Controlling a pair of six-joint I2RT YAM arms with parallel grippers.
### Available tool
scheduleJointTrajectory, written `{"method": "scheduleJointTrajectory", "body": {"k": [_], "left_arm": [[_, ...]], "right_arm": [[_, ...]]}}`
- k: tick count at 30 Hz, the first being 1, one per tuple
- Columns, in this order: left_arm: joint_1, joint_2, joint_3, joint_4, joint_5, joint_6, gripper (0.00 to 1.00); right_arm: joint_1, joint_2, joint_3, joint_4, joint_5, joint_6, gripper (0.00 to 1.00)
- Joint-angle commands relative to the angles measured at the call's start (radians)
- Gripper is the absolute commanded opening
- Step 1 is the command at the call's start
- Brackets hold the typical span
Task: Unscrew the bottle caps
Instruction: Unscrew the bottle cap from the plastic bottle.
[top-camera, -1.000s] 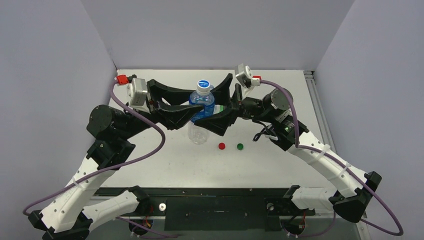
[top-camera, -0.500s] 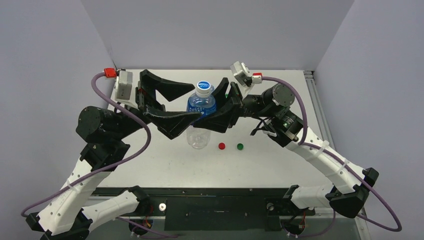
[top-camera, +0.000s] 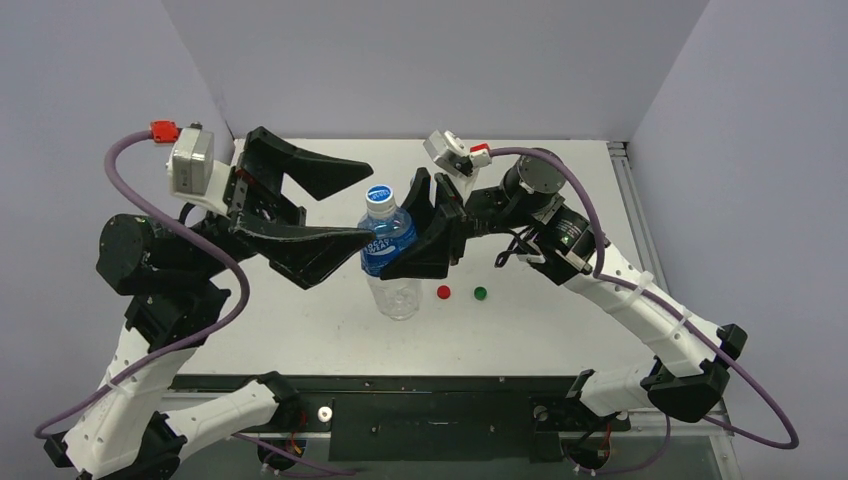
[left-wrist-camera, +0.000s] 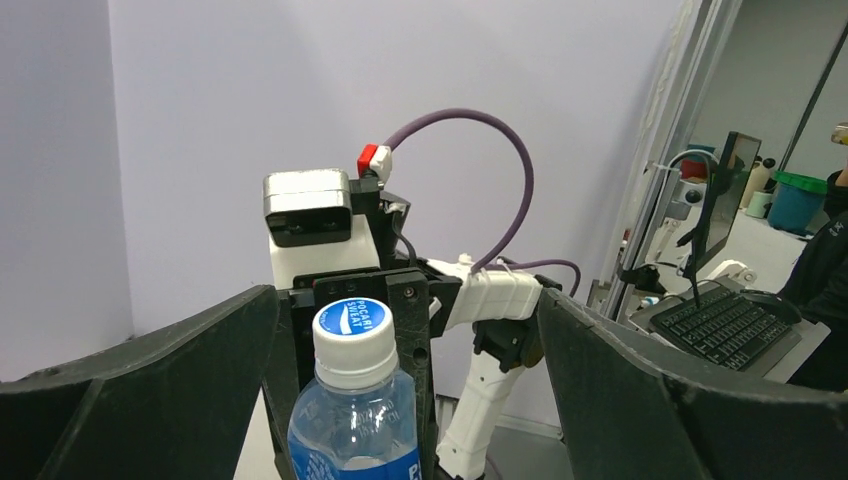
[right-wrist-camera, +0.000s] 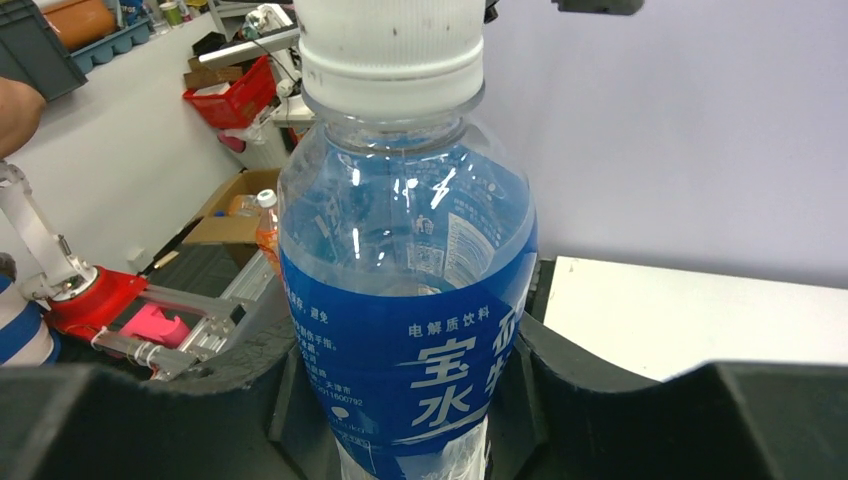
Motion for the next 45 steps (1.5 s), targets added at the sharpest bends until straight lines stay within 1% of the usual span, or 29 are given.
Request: {"method": "scheduleJointTrajectory", "body": {"k": [1,4,5,8,12,14,16,17,18,19,20,22,24,28,31,33,34,39,42,45], "left_arm": [[0.012,0.046,0.048,-0.107,0.011,0.001,1.00],[0.027,0.066,0.075,-0.136,-0.013,-0.004,1.00],[0.036,0.073,0.086,-0.149,-0.012,-0.010,0.96],[0.047,0.088,0.103,-0.173,0.001,-0.021,0.94],[0.060,0.103,0.124,-0.177,0.024,-0.051,0.92],[0.061,0.106,0.129,-0.176,0.033,-0.057,0.90],[0.064,0.107,0.131,-0.173,0.048,-0.062,0.85],[0.064,0.108,0.132,-0.170,0.063,-0.064,0.79],[0.065,0.108,0.133,-0.165,0.069,-0.069,0.76],[0.065,0.108,0.135,-0.162,0.082,-0.071,0.70],[0.065,0.108,0.135,-0.158,0.089,-0.074,0.67],[0.065,0.107,0.133,-0.162,0.103,-0.081,0.56],[0.066,0.108,0.132,-0.162,0.118,-0.084,0.50],[0.071,0.107,0.129,-0.159,0.133,-0.089,0.44],[0.077,0.104,0.123,-0.156,0.130,-0.091,0.43],[0.079,0.100,0.116,-0.155,0.127,-0.092,0.45],[0.080,0.100,0.114,-0.157,0.122,-0.094,0.51],[0.085,0.105,0.113,-0.168,0.121,-0.098,0.64],[0.089,0.109,0.110,-0.180,0.128,-0.093,0.67],[0.099,0.115,0.111,-0.183,0.136,-0.094,0.67]], "right_arm": [[0.005,-0.004,0.052,-0.075,-0.026,-0.062,0.09],[0.009,-0.004,0.074,-0.174,-0.018,-0.122,0.08],[0.010,-0.004,0.082,-0.195,-0.015,-0.135,0.08],[0.014,-0.001,0.108,-0.285,0.000,-0.192,0.08],[0.006,0.005,0.136,-0.342,0.018,-0.224,0.05],[-0.004,0.014,0.147,-0.353,0.016,-0.218,0.04],[-0.014,0.023,0.154,-0.357,0.013,-0.213,0.04],[-0.020,0.026,0.155,-0.360,0.010,-0.212,0.04],[-0.021,0.027,0.154,-0.361,0.010,-0.212,0.04],[-0.027,0.029,0.154,-0.362,0.009,-0.212,0.04],[-0.030,0.031,0.157,-0.362,0.010,-0.211,0.03],[-0.034,0.038,0.166,-0.364,0.010,-0.210,0.02],[-0.037,0.040,0.177,-0.363,0.011,-0.209,0.02],[-0.048,0.037,0.178,-0.368,0.011,-0.214,0.01],[-0.055,0.031,0.170,-0.371,0.011,-0.218,0.00],[-0.056,0.025,0.170,-0.380,0.012,-0.228,0.00],[-0.058,0.020,0.171,-0.386,0.015,-0.233,0.00],[-0.064,0.021,0.193,-0.448,0.029,-0.279,0.00],[-0.063,0.029,0.222,-0.547,0.058,-0.351,0.00],[-0.062,0.028,0.244,-0.589,0.086,-0.385,0.00]]}}
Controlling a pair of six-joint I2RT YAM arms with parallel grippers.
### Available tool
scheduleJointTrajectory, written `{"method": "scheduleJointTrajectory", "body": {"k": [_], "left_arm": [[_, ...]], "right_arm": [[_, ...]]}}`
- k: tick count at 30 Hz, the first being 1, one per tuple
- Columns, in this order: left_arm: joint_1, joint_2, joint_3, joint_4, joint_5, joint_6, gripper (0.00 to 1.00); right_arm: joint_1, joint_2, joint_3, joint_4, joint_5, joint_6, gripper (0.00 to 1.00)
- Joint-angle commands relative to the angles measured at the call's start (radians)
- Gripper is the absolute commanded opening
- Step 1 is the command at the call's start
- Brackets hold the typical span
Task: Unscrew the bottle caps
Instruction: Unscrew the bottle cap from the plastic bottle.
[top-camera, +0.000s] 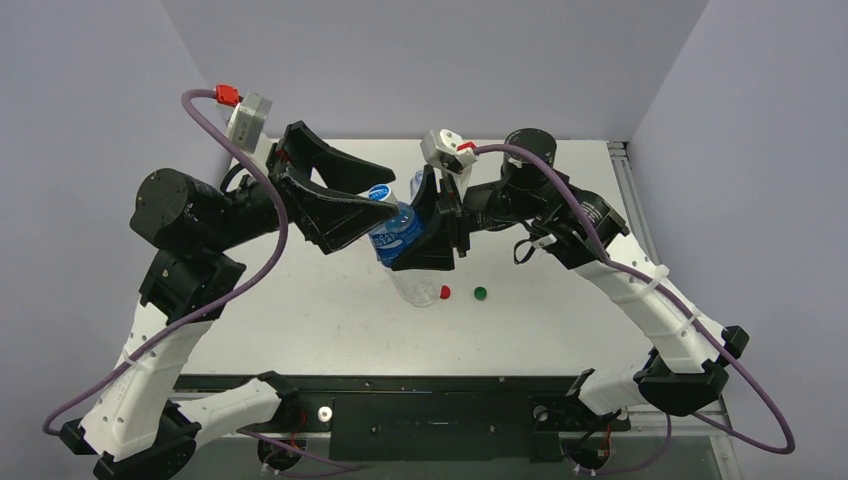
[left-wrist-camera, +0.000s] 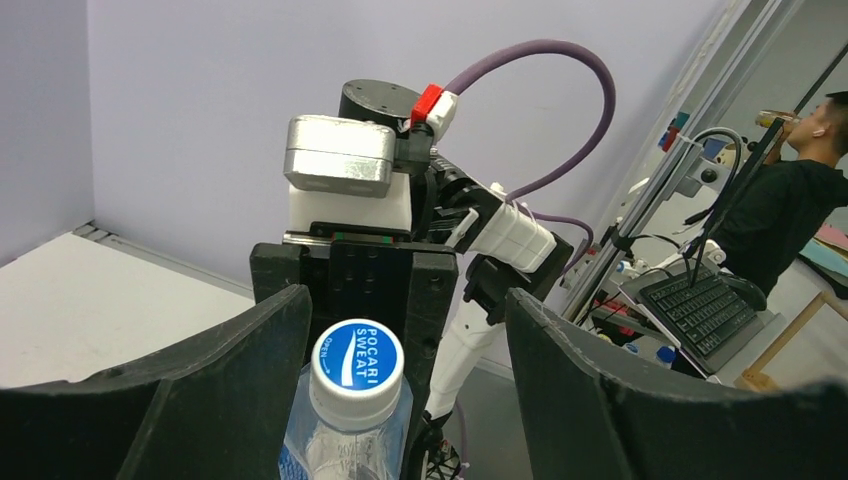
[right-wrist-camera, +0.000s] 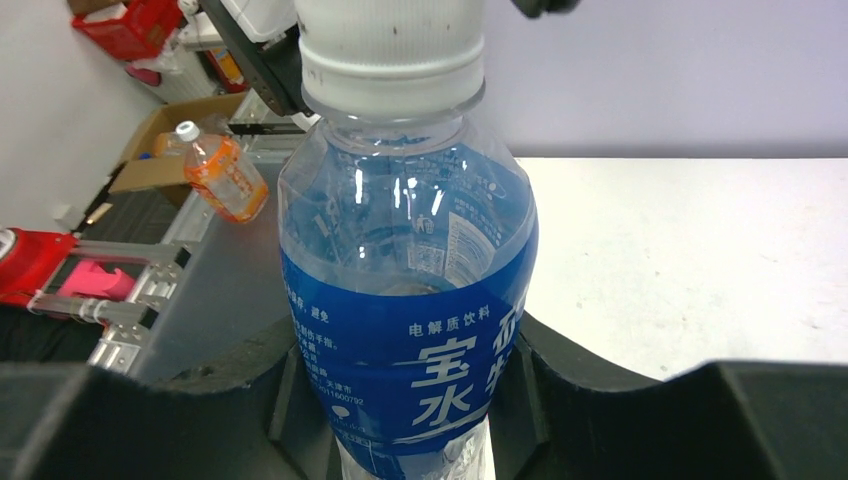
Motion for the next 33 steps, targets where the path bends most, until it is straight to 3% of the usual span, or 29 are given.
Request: {"method": "scheduleJointTrajectory", "body": {"k": [1,6,13,22,24,27,30,33], "left_arm": [[0.015,0.003,0.015,0.006,0.023,-0.009,0.67],[0.021,0.006,0.002,0.002,0.016,-0.008,0.64],[0.023,0.013,-0.002,0.009,0.030,-0.005,0.47],[0.027,0.015,-0.025,0.016,0.041,0.010,0.41],[0.029,0.018,-0.018,0.025,0.045,0.006,0.37],[0.030,0.020,-0.015,0.032,0.057,0.009,0.22],[0.031,0.019,-0.018,0.035,0.061,0.017,0.01],[0.033,0.019,-0.015,0.035,0.059,0.015,0.00]], "right_arm": [[-0.006,-0.018,0.067,-0.074,0.049,-0.102,0.00],[0.001,-0.009,0.094,-0.123,0.078,-0.138,0.00],[0.001,0.010,0.119,-0.136,0.093,-0.144,0.00],[0.004,0.032,0.145,-0.134,0.086,-0.133,0.00],[0.004,0.034,0.139,-0.135,0.087,-0.133,0.00],[0.002,0.038,0.140,-0.139,0.090,-0.132,0.00],[0.001,0.038,0.145,-0.138,0.089,-0.134,0.00],[-0.003,0.036,0.143,-0.143,0.090,-0.141,0.00]]}}
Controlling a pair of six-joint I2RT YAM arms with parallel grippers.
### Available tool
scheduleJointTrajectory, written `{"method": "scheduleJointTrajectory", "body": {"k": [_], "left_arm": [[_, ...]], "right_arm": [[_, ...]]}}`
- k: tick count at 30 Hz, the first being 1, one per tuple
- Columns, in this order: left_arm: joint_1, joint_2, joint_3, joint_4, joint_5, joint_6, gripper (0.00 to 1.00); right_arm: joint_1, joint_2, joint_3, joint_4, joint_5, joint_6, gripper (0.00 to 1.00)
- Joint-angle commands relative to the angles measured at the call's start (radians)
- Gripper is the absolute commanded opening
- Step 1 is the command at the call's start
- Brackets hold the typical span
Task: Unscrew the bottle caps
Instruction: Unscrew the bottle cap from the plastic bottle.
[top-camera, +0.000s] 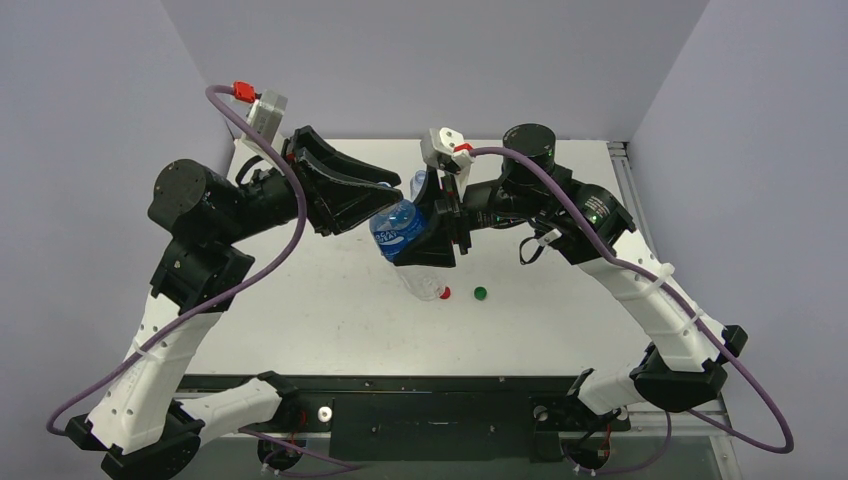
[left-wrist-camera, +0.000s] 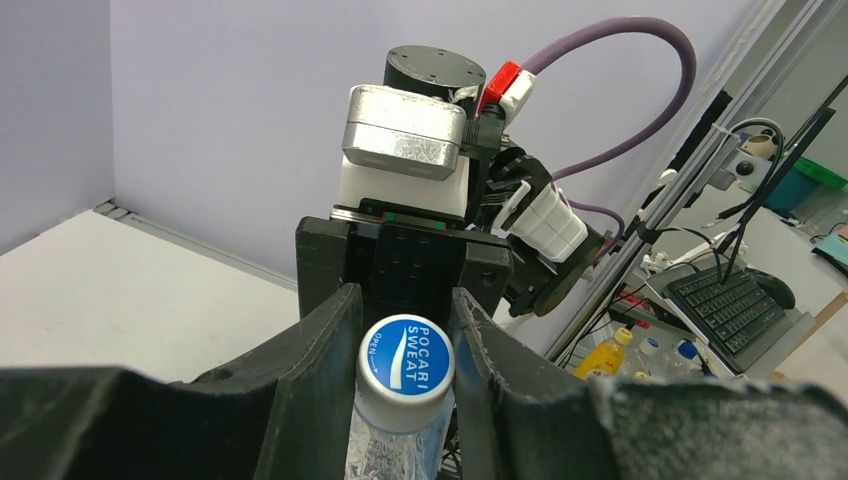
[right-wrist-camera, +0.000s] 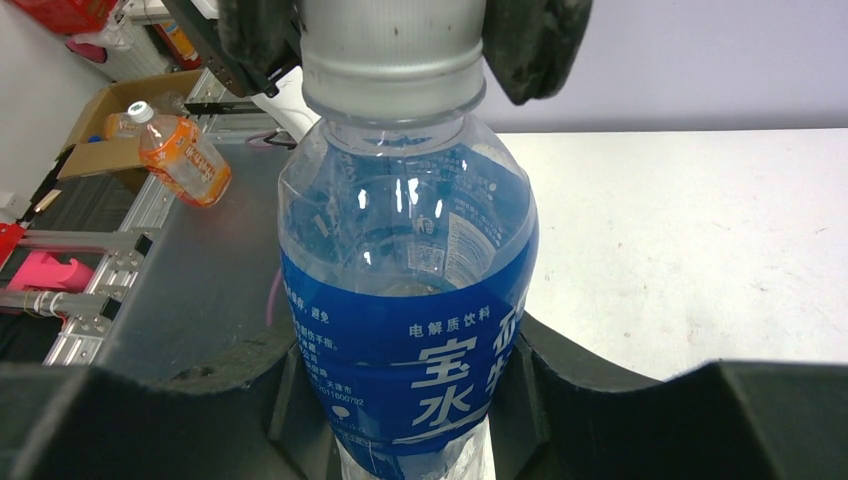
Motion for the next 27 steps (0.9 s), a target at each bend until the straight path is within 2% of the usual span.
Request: {"method": "scheduleJointTrajectory", "body": {"k": [1,7,18,24,26,27], "left_arm": [[0.001,-0.005,0.012,0.037,0.035,-0.007,0.00],[0.001,-0.002,0.022,0.013,0.028,0.034,0.00],[0.000,0.002,0.058,-0.095,-0.254,0.224,0.00],[-0.001,0.010,0.073,-0.133,-0.384,0.296,0.00],[-0.001,0.016,0.081,-0.152,-0.435,0.318,0.00],[-0.001,0.021,0.084,-0.157,-0.469,0.322,0.00]], "right_arm": [[-0.009,0.009,0.038,0.032,0.008,-0.020,0.00],[-0.024,0.023,0.058,0.035,0.009,-0.021,0.00],[-0.037,0.035,0.070,-0.047,0.245,-0.070,0.00],[0.002,0.025,0.072,-0.075,0.500,-0.077,0.00],[0.050,0.019,0.067,-0.070,0.709,-0.082,0.00],[0.071,0.017,0.064,-0.065,0.764,-0.092,0.00]]}}
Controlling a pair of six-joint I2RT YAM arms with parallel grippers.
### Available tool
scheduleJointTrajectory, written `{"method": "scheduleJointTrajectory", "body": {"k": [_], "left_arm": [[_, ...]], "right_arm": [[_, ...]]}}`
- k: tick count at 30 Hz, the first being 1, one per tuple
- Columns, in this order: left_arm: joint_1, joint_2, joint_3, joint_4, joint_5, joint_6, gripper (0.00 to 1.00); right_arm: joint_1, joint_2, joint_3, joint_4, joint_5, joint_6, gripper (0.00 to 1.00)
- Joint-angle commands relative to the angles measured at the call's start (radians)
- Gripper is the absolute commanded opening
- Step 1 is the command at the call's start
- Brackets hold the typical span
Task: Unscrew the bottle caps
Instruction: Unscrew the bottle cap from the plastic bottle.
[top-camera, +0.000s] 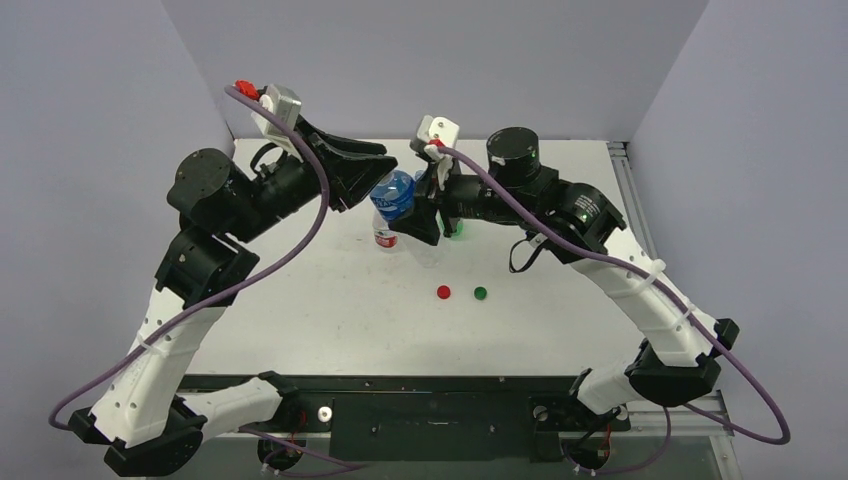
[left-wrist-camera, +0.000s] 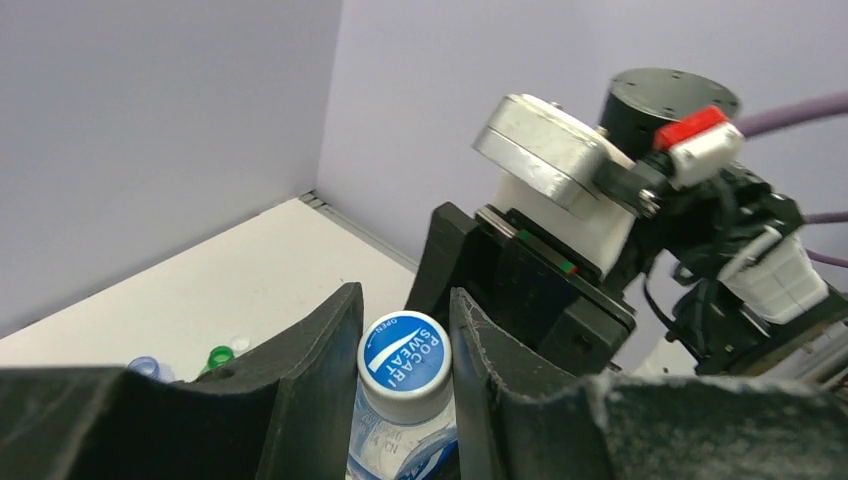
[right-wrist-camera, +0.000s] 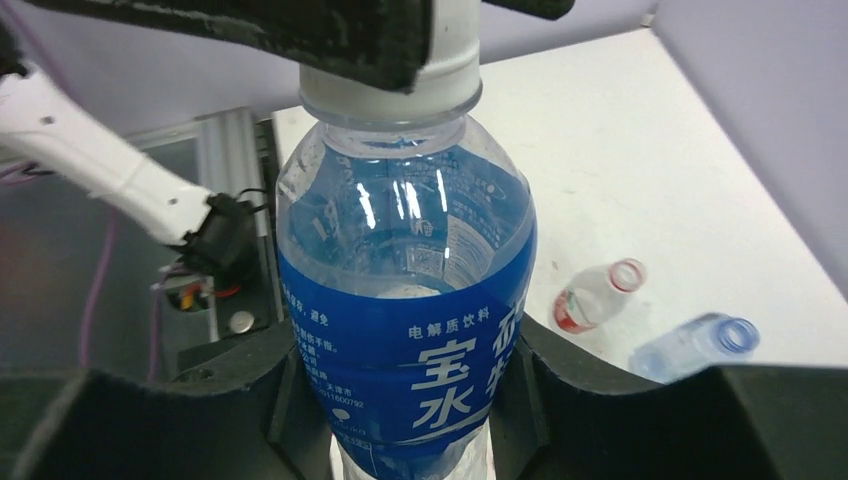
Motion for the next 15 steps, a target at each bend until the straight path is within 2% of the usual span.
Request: {"method": "scheduleJointTrajectory", "body": {"k": [1,3,7,9,12,13,14,15], "left_arm": [[0.001,0.000,0.068,-0.024,-0.190,0.076,0.00],[0.001,0.002,0.073,-0.031,-0.238,0.087,0.00],[0.000,0.005,0.076,-0.031,-0.336,0.094,0.00],[0.000,0.007,0.080,-0.035,-0.384,0.091,0.00],[0.002,0.007,0.080,-0.040,-0.391,0.074,0.01],[0.002,0.005,0.079,-0.040,-0.370,0.054,0.08],[0.003,0.000,0.075,-0.037,-0.350,0.040,0.37],[0.005,-0.006,0.072,-0.029,-0.291,0.015,0.56]], "right_arm": [[0.105,-0.019,0.019,0.011,0.507,-0.030,0.00],[0.163,-0.016,0.012,0.028,0.689,-0.037,0.00],[0.252,-0.009,-0.012,0.097,0.944,-0.030,0.00],[0.285,-0.003,-0.017,0.126,1.054,-0.036,0.00],[0.310,0.010,-0.007,0.136,1.116,-0.044,0.00],[0.310,0.008,-0.006,0.134,1.098,-0.046,0.00],[0.301,0.003,-0.012,0.130,1.075,-0.045,0.00],[0.292,-0.017,-0.016,0.123,0.995,-0.038,0.00]]}}
